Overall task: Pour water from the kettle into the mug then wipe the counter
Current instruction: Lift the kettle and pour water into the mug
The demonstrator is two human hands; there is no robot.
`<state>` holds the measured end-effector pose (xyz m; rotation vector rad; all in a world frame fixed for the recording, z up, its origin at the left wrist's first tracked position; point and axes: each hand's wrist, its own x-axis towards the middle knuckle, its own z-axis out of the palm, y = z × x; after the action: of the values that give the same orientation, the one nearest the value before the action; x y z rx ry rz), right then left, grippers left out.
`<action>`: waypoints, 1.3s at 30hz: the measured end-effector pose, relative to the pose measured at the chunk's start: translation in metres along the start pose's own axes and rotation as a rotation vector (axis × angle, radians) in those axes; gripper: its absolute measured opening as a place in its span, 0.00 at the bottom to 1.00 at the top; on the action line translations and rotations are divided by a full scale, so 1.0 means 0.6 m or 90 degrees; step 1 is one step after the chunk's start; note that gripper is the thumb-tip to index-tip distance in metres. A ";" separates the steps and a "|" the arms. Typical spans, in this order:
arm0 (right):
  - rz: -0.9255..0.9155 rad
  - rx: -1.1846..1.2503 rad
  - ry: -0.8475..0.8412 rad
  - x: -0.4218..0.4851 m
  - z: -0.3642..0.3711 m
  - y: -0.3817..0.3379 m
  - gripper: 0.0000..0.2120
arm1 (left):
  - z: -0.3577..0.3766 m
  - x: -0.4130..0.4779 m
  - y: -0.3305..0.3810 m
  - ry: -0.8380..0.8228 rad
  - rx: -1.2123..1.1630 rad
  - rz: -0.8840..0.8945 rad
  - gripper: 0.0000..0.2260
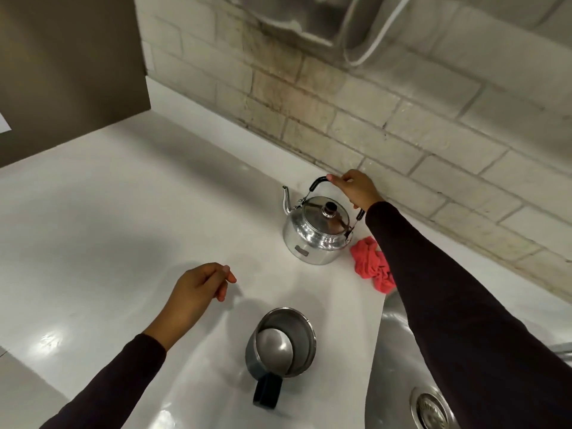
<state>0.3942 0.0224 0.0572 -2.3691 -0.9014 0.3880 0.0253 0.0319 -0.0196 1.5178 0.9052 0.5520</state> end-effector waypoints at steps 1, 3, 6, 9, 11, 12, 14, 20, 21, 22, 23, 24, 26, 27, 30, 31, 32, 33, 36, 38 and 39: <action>-0.008 -0.003 0.001 -0.005 -0.004 -0.007 0.24 | -0.001 0.000 0.004 0.001 -0.004 0.003 0.16; -0.017 -0.029 -0.002 -0.020 -0.007 -0.021 0.27 | -0.004 0.002 0.015 0.004 -0.008 0.012 0.16; -0.036 -0.036 0.048 -0.052 0.003 -0.032 0.32 | -0.009 0.002 0.027 0.005 -0.012 0.016 0.16; -0.043 -0.012 0.130 -0.082 0.000 -0.036 0.32 | -0.019 0.000 0.035 0.002 -0.007 0.021 0.16; -0.051 -0.014 0.180 -0.101 -0.024 -0.047 0.32 | -0.027 0.001 0.040 0.005 -0.011 0.032 0.16; -0.056 -0.018 0.205 -0.115 -0.039 -0.052 0.32 | -0.031 -0.001 0.042 0.005 -0.013 0.036 0.16; -0.075 -0.020 0.237 -0.142 -0.076 -0.064 0.32 | -0.034 -0.001 0.046 0.012 -0.030 0.047 0.16; -0.045 -0.022 0.303 -0.256 -0.171 -0.072 0.30 | -0.030 -0.009 0.056 -0.036 -0.031 0.068 0.16; -0.047 -0.028 0.302 -0.277 -0.182 -0.071 0.29 | -0.029 -0.011 0.054 -0.043 -0.031 0.070 0.16; -0.055 -0.031 0.299 -0.299 -0.192 -0.068 0.28 | -0.028 -0.013 0.052 -0.050 -0.030 0.073 0.16; -0.067 -0.028 0.293 -0.322 -0.202 -0.065 0.27 | -0.028 -0.015 0.049 -0.057 -0.028 0.073 0.16; -0.082 -0.022 0.284 -0.346 -0.212 -0.062 0.24 | -0.028 -0.018 0.046 -0.064 -0.028 0.071 0.16; -0.108 -0.003 0.256 -0.395 -0.232 -0.060 0.21 | -0.027 -0.021 0.040 -0.077 -0.031 0.062 0.16; -0.119 0.014 0.236 -0.419 -0.240 -0.061 0.21 | -0.027 -0.022 0.037 -0.081 -0.034 0.055 0.16; -0.131 0.066 0.161 -0.481 -0.260 -0.065 0.17 | -0.022 -0.025 0.032 -0.096 -0.039 0.046 0.16; -0.126 0.059 0.139 -0.500 -0.265 -0.067 0.16 | -0.020 -0.027 0.030 -0.105 -0.037 0.047 0.16; -0.122 0.040 0.124 -0.514 -0.269 -0.069 0.15 | -0.017 -0.028 0.030 -0.111 -0.033 0.050 0.16; -0.120 0.011 0.112 -0.526 -0.272 -0.072 0.15 | -0.014 -0.029 0.028 -0.117 -0.030 0.052 0.17; -0.099 -0.077 0.081 -0.554 -0.272 -0.081 0.17 | -0.004 -0.030 0.025 -0.130 -0.032 0.045 0.17; -0.083 -0.119 0.050 -0.566 -0.270 -0.088 0.18 | -0.001 -0.029 0.022 -0.135 -0.028 0.043 0.17; -0.079 -0.144 0.034 -0.570 -0.270 -0.091 0.18 | -0.001 -0.029 0.020 -0.137 -0.026 0.044 0.17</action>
<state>0.1887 -0.2425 0.2416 -2.4955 -1.1119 0.1801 0.0173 0.0188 -0.0051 1.5423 0.6731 0.4441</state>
